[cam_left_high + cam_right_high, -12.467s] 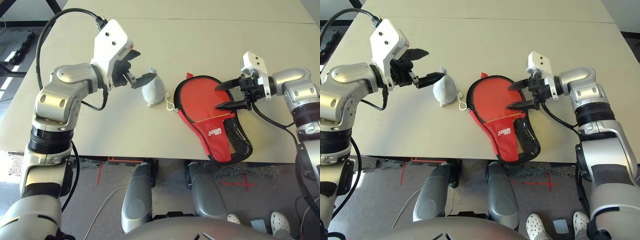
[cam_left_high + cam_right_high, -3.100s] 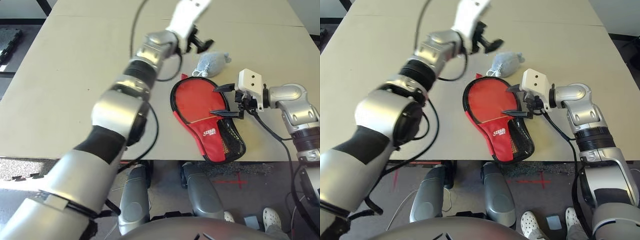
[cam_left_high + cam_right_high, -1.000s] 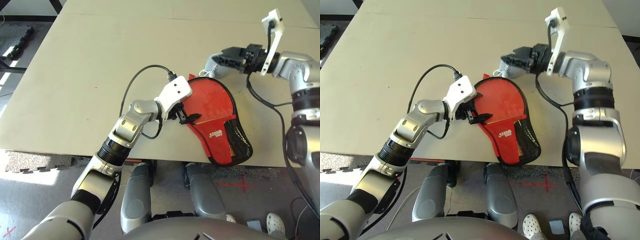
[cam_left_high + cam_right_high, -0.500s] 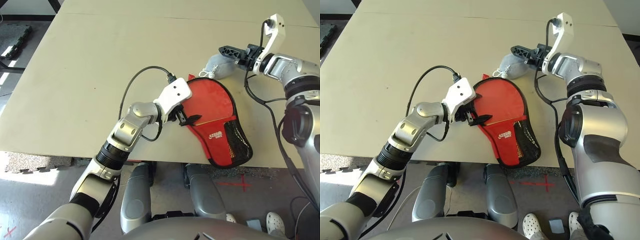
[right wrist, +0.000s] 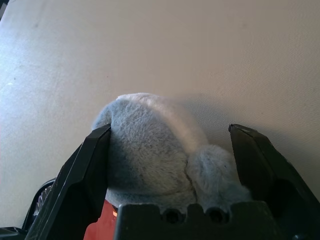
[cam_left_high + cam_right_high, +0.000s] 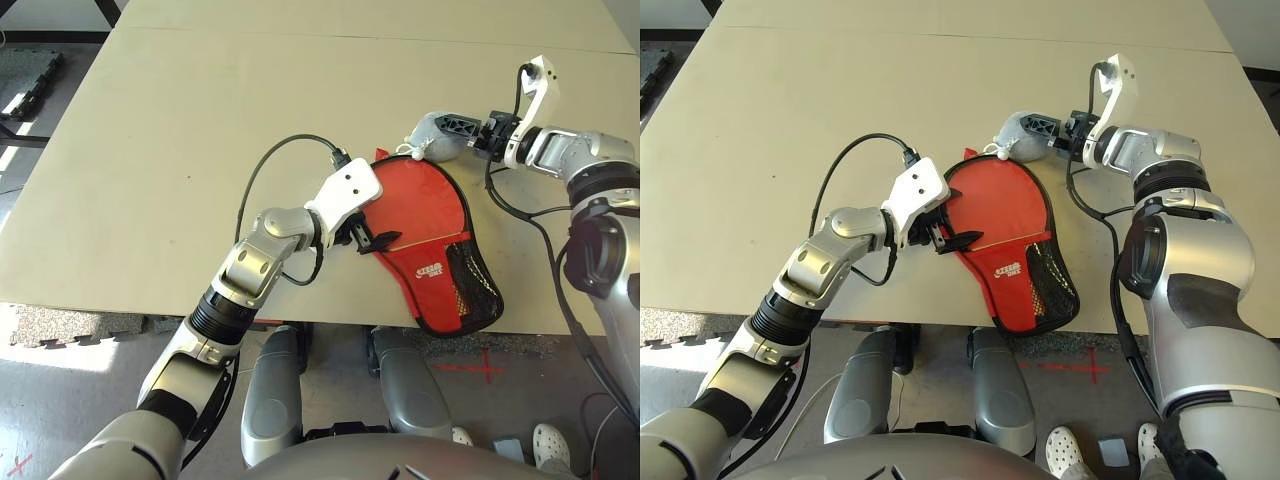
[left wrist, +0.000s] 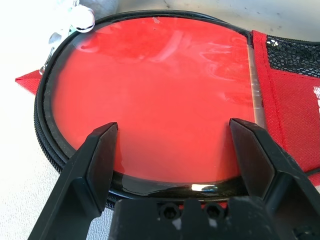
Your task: Store the ping-pong paddle in its case and zip it.
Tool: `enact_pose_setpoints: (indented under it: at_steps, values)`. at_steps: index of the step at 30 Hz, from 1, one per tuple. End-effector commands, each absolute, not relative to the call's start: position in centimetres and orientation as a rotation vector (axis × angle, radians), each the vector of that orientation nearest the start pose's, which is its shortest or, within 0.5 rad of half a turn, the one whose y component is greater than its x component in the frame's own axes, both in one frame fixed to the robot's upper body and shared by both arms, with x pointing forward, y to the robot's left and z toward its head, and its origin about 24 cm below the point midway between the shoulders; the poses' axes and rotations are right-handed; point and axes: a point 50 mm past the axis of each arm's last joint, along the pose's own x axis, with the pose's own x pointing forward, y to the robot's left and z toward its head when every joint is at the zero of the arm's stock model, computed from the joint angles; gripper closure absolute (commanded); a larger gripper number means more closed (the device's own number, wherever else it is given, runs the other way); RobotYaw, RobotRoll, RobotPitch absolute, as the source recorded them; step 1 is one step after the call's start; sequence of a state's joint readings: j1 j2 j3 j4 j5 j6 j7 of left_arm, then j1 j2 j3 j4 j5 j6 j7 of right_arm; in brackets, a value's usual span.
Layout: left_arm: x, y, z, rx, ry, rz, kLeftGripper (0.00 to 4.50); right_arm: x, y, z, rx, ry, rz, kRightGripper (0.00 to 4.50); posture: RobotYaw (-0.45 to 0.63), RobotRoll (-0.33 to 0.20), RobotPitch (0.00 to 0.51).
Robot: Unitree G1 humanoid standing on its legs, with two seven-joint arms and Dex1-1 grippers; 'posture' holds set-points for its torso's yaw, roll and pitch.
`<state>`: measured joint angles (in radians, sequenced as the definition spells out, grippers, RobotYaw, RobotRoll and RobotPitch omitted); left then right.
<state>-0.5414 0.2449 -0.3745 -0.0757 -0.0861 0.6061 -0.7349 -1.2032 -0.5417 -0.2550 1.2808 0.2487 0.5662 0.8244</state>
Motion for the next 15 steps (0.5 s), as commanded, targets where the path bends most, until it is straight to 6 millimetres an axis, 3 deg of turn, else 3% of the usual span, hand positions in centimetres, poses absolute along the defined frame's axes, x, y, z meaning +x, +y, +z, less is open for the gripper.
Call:
enact_pose_setpoints:
  at_steps: [1, 10, 12, 15]
  values:
    - [28.7, 5.6, 8.9, 0.324, 0.371, -1.107, 0.00, 38.7, -24.4, 15.4, 0.404, 0.470, 0.492, 0.58, -0.02, 0.000, 0.297]
    - [28.7, 5.4, 8.6, 0.319, 0.441, -1.114, 0.00, 38.4, -25.9, 16.2, 0.366, 0.463, 0.463, 3.73, -0.04, 0.000, 0.297]
    - [28.7, 5.4, 8.6, 0.319, 0.452, -1.118, 0.00, 38.3, -26.4, 16.5, 0.342, 0.456, 0.454, 4.20, -0.04, 0.000, 0.297]
    - [28.7, 5.3, 8.6, 0.318, 0.458, -1.124, 0.00, 38.2, -27.1, 17.0, 0.313, 0.443, 0.443, 4.29, -0.05, 0.000, 0.296]
